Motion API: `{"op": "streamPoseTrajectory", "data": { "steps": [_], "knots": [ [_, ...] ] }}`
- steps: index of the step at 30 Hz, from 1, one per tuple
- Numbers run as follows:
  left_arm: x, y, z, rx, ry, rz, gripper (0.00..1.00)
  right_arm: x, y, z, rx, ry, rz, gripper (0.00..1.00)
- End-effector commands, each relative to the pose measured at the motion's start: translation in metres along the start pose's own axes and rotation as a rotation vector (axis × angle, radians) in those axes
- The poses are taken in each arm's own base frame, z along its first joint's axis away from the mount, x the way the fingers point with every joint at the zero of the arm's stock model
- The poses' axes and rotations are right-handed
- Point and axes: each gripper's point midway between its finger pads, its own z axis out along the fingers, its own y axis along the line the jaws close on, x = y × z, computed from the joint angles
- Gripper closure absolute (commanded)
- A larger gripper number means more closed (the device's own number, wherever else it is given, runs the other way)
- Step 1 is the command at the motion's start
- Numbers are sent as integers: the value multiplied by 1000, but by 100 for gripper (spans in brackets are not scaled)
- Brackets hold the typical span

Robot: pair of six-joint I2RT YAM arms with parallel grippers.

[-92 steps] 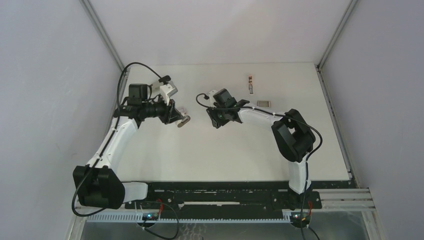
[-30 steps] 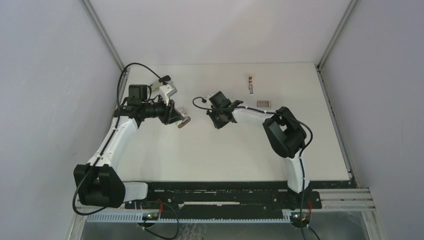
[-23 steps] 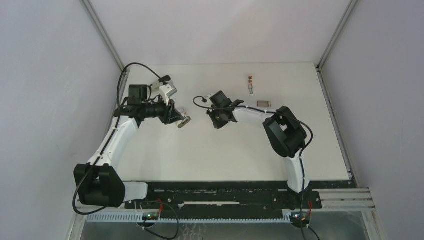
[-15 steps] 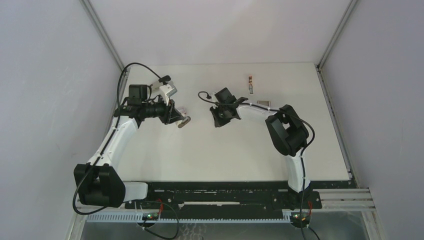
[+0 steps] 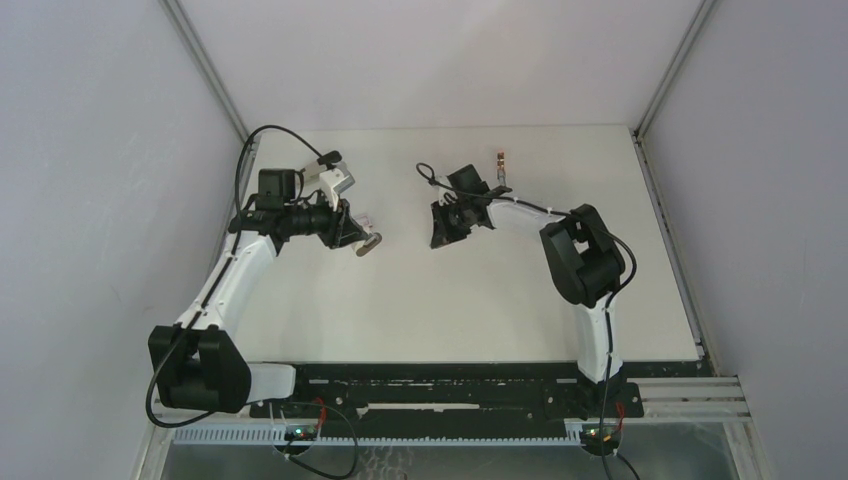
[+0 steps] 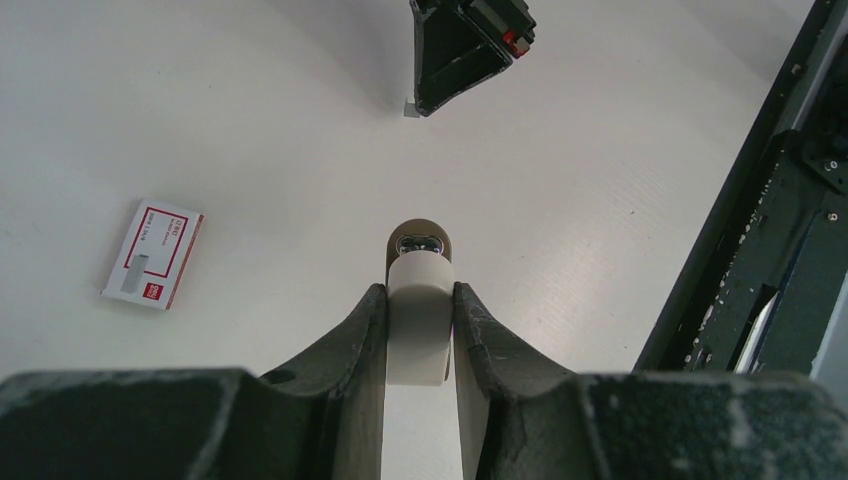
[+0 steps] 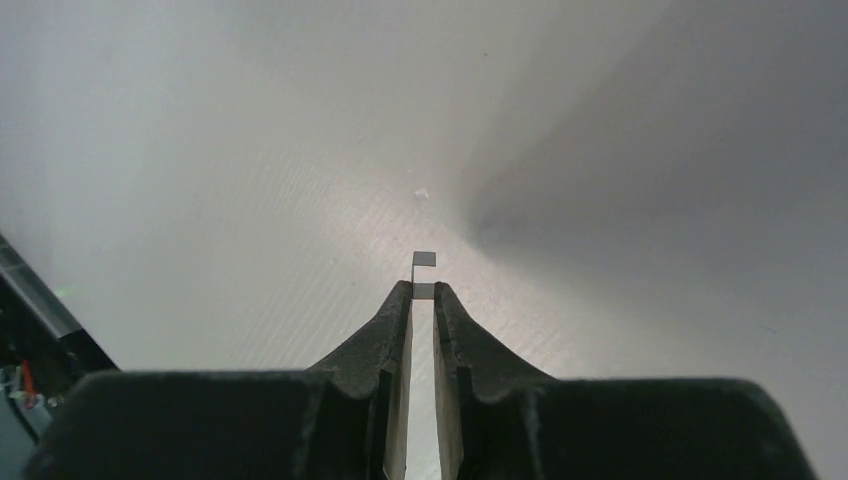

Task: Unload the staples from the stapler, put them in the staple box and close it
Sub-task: Adjust the staple at the center of the board.

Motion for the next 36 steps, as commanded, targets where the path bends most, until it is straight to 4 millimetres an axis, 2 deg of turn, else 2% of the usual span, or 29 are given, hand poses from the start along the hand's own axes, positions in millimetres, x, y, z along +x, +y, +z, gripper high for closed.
{"op": "streamPoseTrajectory", "data": {
  "steps": [1, 14, 28, 36],
  "knots": [
    [0, -3, 2, 32, -23, -12, 98, -5, 12, 2, -97, -15, 50, 90],
    [2, -3, 4, 38, -19, -18, 98, 6, 26, 12, -208, 26, 115, 90],
    [3, -3, 4, 41, -16, -20, 97, 15, 18, 22, -204, 55, 154, 89],
    [3, -3, 4, 41, -16, -20, 97, 17, 14, 23, -196, 59, 168, 84]
  ]
}}
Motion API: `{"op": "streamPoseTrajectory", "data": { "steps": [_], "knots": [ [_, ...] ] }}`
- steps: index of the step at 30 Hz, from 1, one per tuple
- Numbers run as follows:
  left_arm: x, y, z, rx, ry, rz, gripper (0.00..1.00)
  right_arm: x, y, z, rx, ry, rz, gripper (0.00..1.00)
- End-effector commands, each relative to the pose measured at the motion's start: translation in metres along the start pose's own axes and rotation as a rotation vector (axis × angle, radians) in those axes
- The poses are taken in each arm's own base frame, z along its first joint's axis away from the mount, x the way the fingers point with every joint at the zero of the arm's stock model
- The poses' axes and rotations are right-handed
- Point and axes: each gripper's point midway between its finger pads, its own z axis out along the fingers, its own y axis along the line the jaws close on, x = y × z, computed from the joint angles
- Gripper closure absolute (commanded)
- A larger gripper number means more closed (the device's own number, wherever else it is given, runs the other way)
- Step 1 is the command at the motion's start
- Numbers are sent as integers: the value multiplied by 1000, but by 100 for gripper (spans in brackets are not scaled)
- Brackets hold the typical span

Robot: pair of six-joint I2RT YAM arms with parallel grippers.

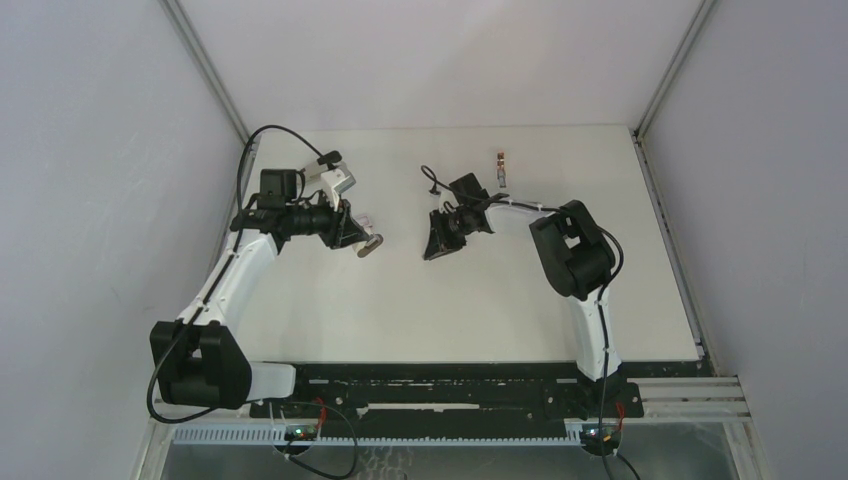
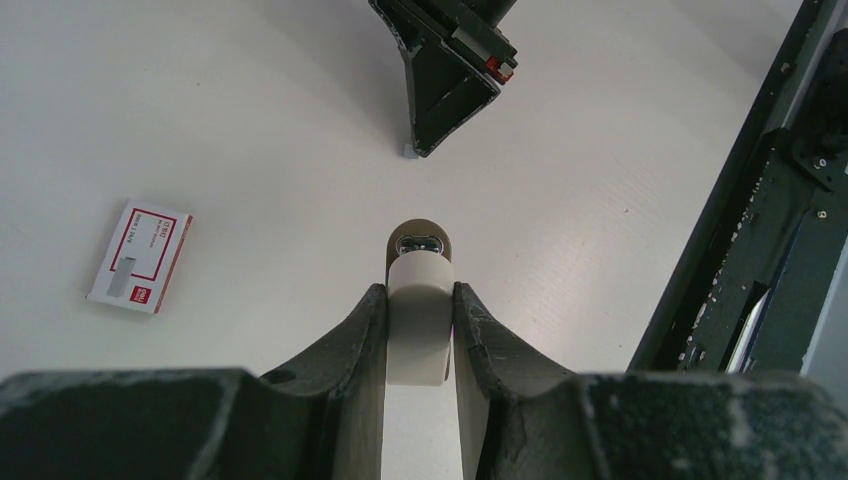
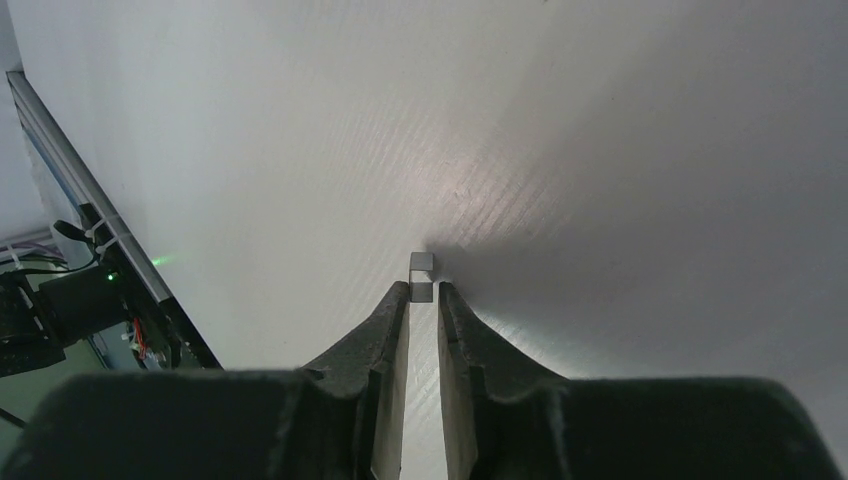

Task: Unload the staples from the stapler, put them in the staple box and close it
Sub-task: Adjust the staple at the center of the board.

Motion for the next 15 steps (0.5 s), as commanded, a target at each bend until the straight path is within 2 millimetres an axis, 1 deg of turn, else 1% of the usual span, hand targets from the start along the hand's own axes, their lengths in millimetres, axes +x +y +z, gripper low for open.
{"op": "streamPoseTrajectory", "data": {
  "steps": [1, 10, 12, 15],
  "knots": [
    [0, -3, 1, 23, -21, -6, 97, -4, -3, 2, 0, -18, 8, 83],
    [0, -3, 1, 27, -20, -8, 97, -7, -10, -4, 23, -35, 24, 79],
    [1, -3, 1, 25, -18, -11, 97, -9, -14, -6, 49, -45, 24, 76],
    [1, -3, 1, 26, -18, -12, 97, -13, -16, -13, 87, -62, 18, 68]
  ]
}}
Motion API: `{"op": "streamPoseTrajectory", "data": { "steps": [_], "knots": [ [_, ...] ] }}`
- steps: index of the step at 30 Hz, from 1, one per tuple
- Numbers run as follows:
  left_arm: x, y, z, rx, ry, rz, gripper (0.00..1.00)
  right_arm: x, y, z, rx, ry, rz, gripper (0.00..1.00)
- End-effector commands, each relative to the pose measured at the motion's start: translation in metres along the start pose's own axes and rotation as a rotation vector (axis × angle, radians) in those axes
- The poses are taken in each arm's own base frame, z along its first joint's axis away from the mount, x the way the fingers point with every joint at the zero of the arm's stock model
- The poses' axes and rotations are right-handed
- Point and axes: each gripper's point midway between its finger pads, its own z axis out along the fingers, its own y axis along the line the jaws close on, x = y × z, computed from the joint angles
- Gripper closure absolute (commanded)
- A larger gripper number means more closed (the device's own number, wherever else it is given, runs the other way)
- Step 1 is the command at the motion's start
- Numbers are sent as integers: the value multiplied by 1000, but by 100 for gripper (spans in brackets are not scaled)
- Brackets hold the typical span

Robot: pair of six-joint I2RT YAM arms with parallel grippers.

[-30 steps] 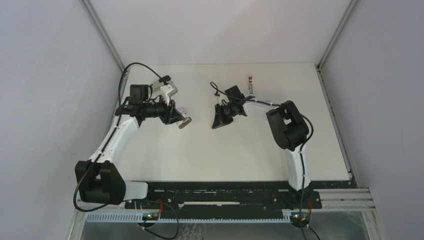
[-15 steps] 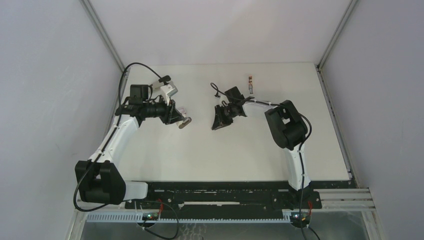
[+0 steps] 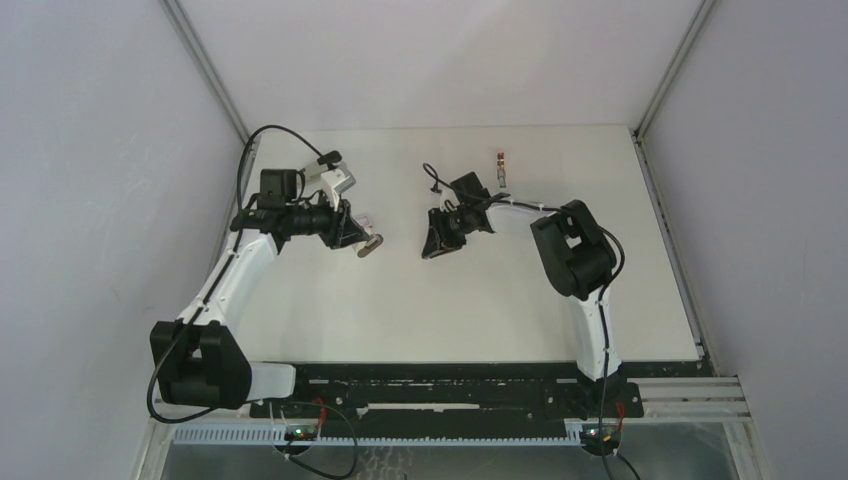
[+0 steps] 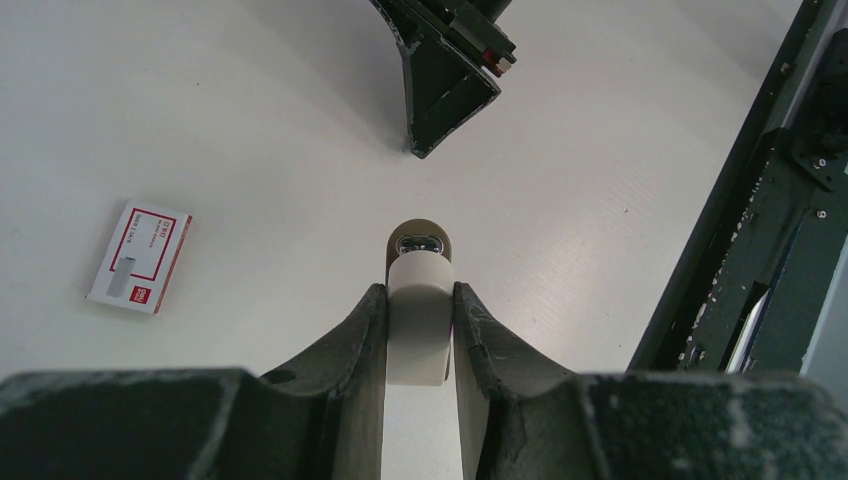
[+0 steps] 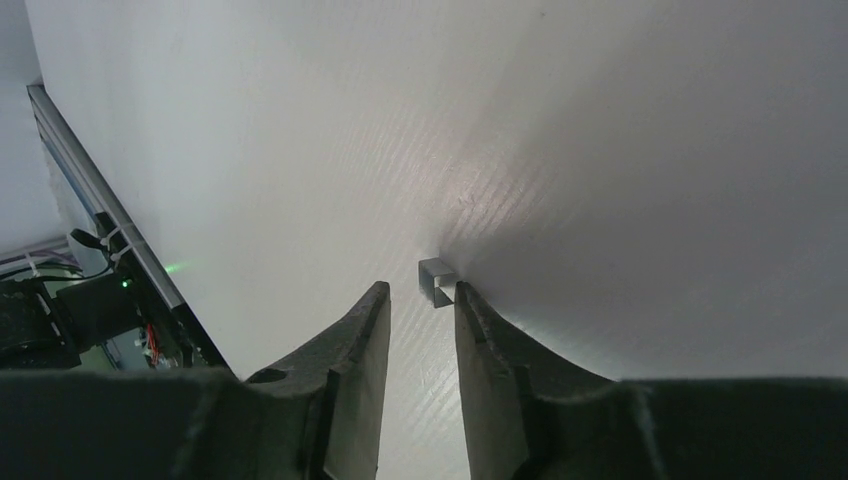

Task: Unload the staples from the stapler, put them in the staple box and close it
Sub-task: Adjust the staple at the center of the board, then unload the staple at the center of the board.

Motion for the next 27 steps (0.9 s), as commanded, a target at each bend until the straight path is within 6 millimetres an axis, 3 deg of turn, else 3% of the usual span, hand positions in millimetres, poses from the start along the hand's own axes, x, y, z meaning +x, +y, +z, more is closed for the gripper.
{"op": "streamPoseTrajectory", "data": {
  "steps": [1, 6, 14, 22, 27],
  "knots": [
    [1, -3, 2, 27, -17, -13, 97, -11, -11, -13, 95, -54, -8, 66],
    [2, -1, 3, 27, -14, -17, 97, -17, -11, -24, 122, -79, -22, 55],
    [-1, 2, 8, 17, -13, -12, 97, -37, 2, -53, 111, -151, -47, 50],
    [-15, -5, 27, -22, -15, 74, 97, -47, 77, -86, -219, -167, -68, 51],
    [-15, -14, 45, -2, 3, 113, 97, -38, 104, -91, -358, -142, -36, 53]
  ]
}}
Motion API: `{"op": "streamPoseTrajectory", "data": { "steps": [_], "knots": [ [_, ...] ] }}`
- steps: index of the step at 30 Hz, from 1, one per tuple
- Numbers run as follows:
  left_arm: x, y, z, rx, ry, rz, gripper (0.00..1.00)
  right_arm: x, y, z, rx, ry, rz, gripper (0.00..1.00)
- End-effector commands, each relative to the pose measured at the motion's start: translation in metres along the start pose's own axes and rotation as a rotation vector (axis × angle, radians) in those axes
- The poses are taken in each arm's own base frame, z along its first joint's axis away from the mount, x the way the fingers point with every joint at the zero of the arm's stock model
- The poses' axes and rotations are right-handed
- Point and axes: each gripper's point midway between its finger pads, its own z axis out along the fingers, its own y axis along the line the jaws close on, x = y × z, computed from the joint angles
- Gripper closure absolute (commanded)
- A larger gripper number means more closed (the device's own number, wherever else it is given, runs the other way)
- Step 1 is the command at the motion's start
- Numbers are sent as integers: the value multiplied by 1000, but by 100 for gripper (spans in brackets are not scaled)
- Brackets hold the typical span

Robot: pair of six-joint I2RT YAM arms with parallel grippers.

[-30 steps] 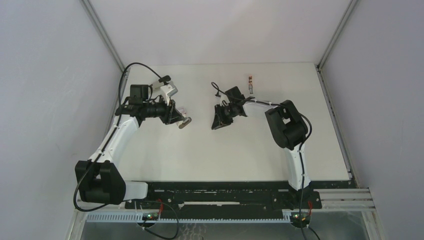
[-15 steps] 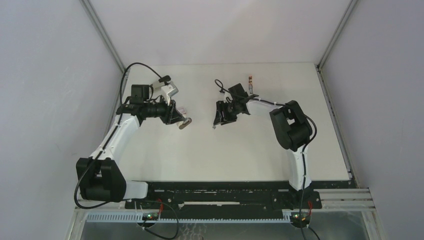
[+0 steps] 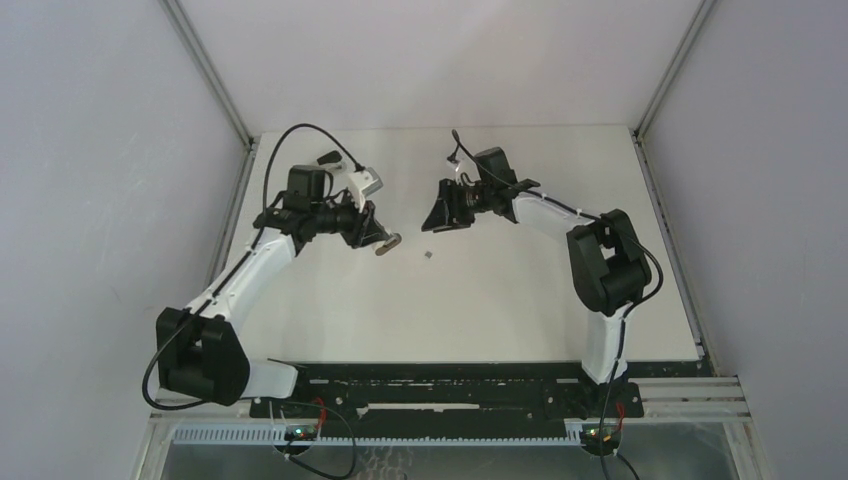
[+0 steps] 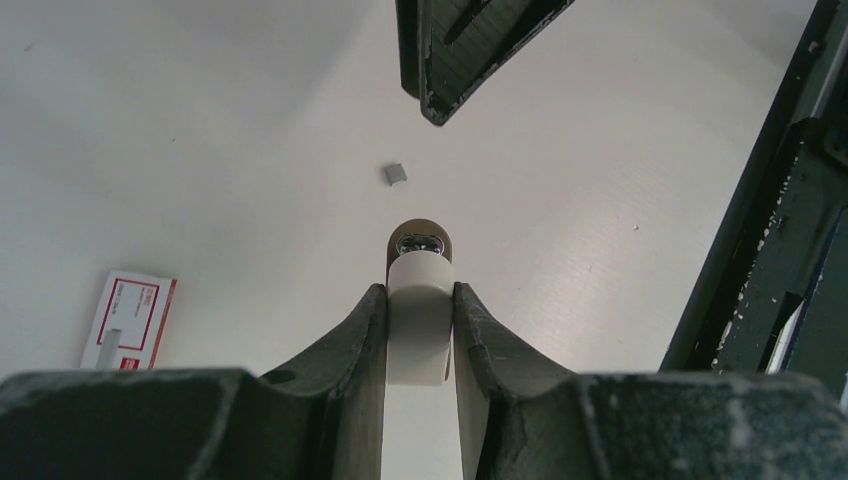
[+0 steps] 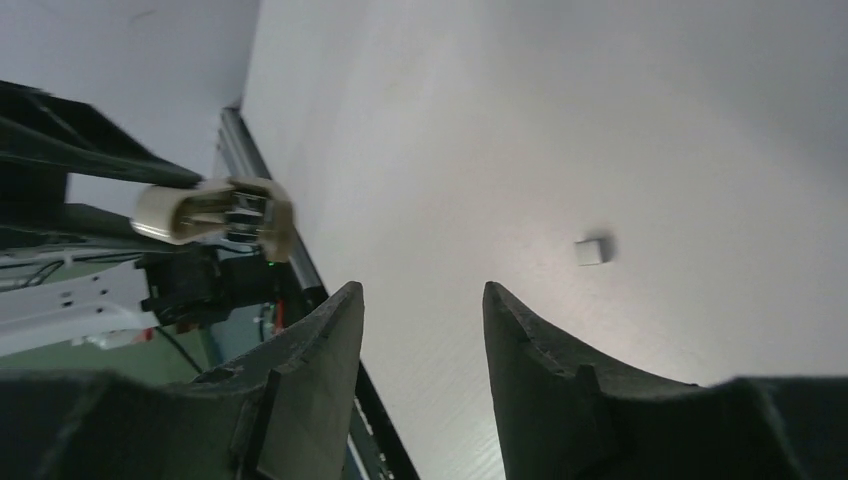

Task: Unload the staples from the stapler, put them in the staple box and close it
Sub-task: Unload the staple at the center of the board.

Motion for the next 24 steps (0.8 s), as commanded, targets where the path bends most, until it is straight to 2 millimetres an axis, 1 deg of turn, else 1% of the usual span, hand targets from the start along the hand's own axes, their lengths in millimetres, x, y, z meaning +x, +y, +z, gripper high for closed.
{"op": "streamPoseTrajectory", "data": {
  "steps": [1, 5, 9, 13, 17, 21, 24],
  "knots": [
    [-7, -2, 15, 3, -17, 38, 97, 1, 52, -9, -199, 5, 2, 53],
    [-10, -13, 26, 43, -15, 62, 97, 8, 56, -3, -252, 32, 41, 56],
    [-13, -21, 31, 53, -20, 93, 97, 17, 61, 2, -306, 69, 88, 59],
    [-16, -25, 32, 62, -37, 93, 97, 22, 62, 6, -328, 88, 103, 62],
    [-19, -27, 30, 60, -58, 102, 97, 25, 65, 8, -346, 103, 110, 69],
    [-20, -30, 26, 55, -69, 111, 97, 23, 67, 6, -360, 105, 112, 74],
    [-20, -31, 25, 55, -75, 114, 97, 24, 66, 6, -372, 109, 120, 75]
  ]
}}
